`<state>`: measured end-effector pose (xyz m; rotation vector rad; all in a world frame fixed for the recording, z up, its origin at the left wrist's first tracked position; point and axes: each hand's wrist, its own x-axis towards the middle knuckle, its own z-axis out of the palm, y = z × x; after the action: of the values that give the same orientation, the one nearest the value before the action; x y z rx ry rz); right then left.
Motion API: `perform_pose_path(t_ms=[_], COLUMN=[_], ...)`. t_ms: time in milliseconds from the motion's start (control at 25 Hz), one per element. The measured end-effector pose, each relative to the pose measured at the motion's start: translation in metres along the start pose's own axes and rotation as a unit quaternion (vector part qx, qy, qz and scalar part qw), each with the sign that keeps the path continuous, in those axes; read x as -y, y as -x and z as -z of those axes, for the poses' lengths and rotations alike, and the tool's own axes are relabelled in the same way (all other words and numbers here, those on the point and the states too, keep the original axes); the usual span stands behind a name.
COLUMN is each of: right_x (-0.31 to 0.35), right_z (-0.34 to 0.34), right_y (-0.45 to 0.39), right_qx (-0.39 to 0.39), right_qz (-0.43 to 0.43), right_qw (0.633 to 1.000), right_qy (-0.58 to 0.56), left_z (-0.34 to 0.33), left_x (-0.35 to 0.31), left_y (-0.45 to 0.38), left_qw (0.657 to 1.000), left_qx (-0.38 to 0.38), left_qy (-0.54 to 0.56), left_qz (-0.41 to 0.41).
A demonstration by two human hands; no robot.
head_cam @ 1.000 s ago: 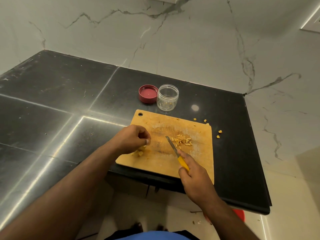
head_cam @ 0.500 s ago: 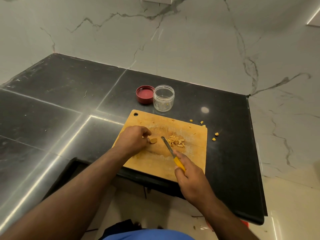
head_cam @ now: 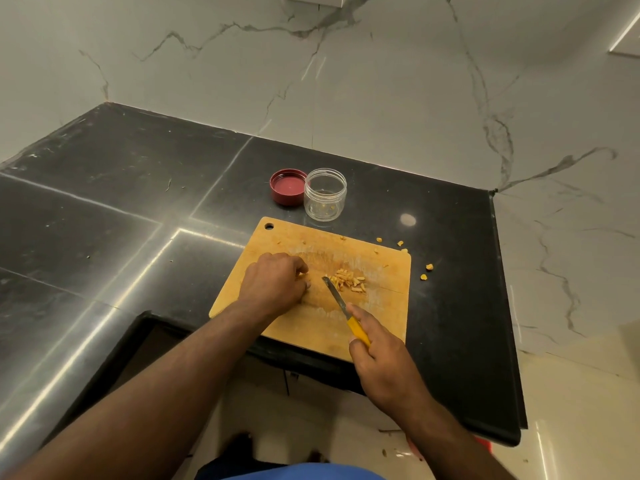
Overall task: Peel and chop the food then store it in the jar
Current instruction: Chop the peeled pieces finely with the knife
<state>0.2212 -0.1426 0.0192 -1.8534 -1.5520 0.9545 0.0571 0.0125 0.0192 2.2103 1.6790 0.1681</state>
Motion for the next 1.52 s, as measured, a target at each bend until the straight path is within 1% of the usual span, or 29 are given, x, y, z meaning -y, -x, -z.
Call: perform_pose_path(t_ms=[120,440,760,920,1120,1400,1520], right_x=[0.005,0.02,0.035,0.042,0.044,0.044,0.045], right_z=[-0.003,-0.017,-0.034,-0.041,-0.047,-0.053,-0.053], right_y=[0.0,-0.002,-0.014,-0.019,-0.023,-0.033,-0.02], right_qx=[-0.016,-0.032,-0.02,-0.012,-0.012,-0.003,-0.008], right_qz=[-0.01,-0.034,-0.026,-0.016,-0.02,-0.03,-0.034], right_qw=[1.0,0.999,0.997,0.996,0.994,0.991,0.991], right_qy=[0.003,0.016,0.067,0.085,0.103,0.134,0.131], left_z=[-0.004,-0.004,-0.01,-0.011,-0.007,-0.006,-0.006], left_x=[0.001,0.013,0.021,0.023,0.022,0.02,0.021], left_y=[-0.004,-0.015,-0.019,-0.021,-0.021,-0.021,-0.02], left_qw=[1.0,0.998,0.995,0.995,0.998,0.998,0.998], left_qx=[0.001,0.024,0.022,0.026,0.02,0.017,0.016], left_qy=[-0.011,0.062,0.099,0.098,0.06,0.062,0.059], left_qz=[-0.013,-0.022,-0.016,-0.013,-0.008,-0.002,-0.001])
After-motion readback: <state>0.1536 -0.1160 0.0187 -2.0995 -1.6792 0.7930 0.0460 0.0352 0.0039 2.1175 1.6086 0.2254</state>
